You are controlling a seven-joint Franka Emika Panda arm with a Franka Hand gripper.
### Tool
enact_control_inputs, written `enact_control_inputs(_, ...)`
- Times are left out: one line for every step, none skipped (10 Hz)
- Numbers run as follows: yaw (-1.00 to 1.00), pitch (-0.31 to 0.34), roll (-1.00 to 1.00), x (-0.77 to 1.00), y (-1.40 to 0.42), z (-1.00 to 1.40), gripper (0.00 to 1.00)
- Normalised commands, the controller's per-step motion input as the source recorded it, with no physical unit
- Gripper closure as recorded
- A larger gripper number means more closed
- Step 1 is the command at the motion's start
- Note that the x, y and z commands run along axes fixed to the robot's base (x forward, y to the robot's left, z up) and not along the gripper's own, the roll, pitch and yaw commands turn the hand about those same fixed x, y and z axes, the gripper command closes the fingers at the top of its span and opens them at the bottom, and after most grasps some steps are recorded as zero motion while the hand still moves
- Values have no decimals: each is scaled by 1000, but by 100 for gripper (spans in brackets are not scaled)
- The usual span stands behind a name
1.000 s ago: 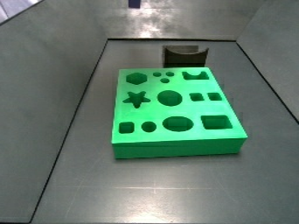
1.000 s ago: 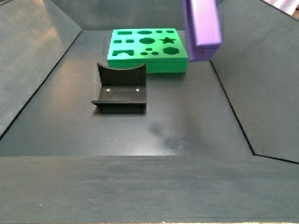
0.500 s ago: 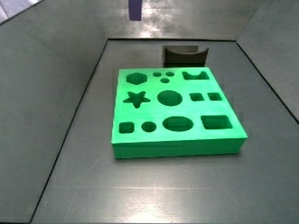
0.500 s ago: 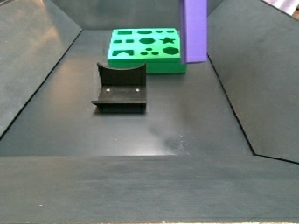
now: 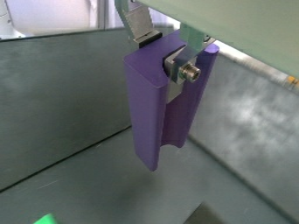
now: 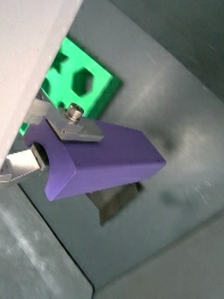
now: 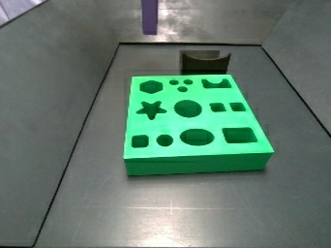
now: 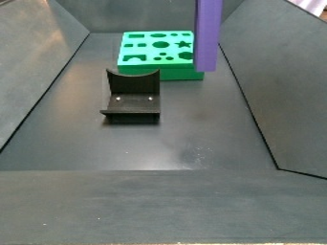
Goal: Pick up the arch object. Move up. Place the arch object on the fixture. Regrasp the arch object. Rotate the arch object. Move to above the board. Insert the arch object.
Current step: Rotate the arch object.
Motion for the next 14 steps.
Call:
enact_control_inputs(-74, -101, -883, -43, 15, 12, 100)
enact_control_inputs(-52, -87, -644, -45, 12, 13, 100)
enact_control_inputs(-34, -82, -432, -40, 3, 9, 100)
enact_control_inputs(-19, -72, -236, -34, 3, 2, 100)
enact_control_inputs(-108, -65, -345, 0, 0, -1000, 100)
enact_control_inputs(-88, -74, -271, 15, 2, -1000, 100)
enact_control_inputs(-63, -55, -226, 22, 11, -1000, 100)
enact_control_inputs(-41, -45, -169, 24, 11, -1000, 100)
enact_control_inputs(-35, -53, -151, 21, 11, -1000, 100)
enact_control_inputs(-31, -71, -124, 16, 20, -1000, 100)
enact_control_inputs(-31, -75, -106, 13, 25, -942, 100)
enact_control_inputs(-31, -77, -82, 9, 25, -689, 100)
enact_control_inputs(-29, -70, -61, 11, 22, -451, 100)
enact_control_inputs(-29, -67, -45, 11, 23, -280, 100)
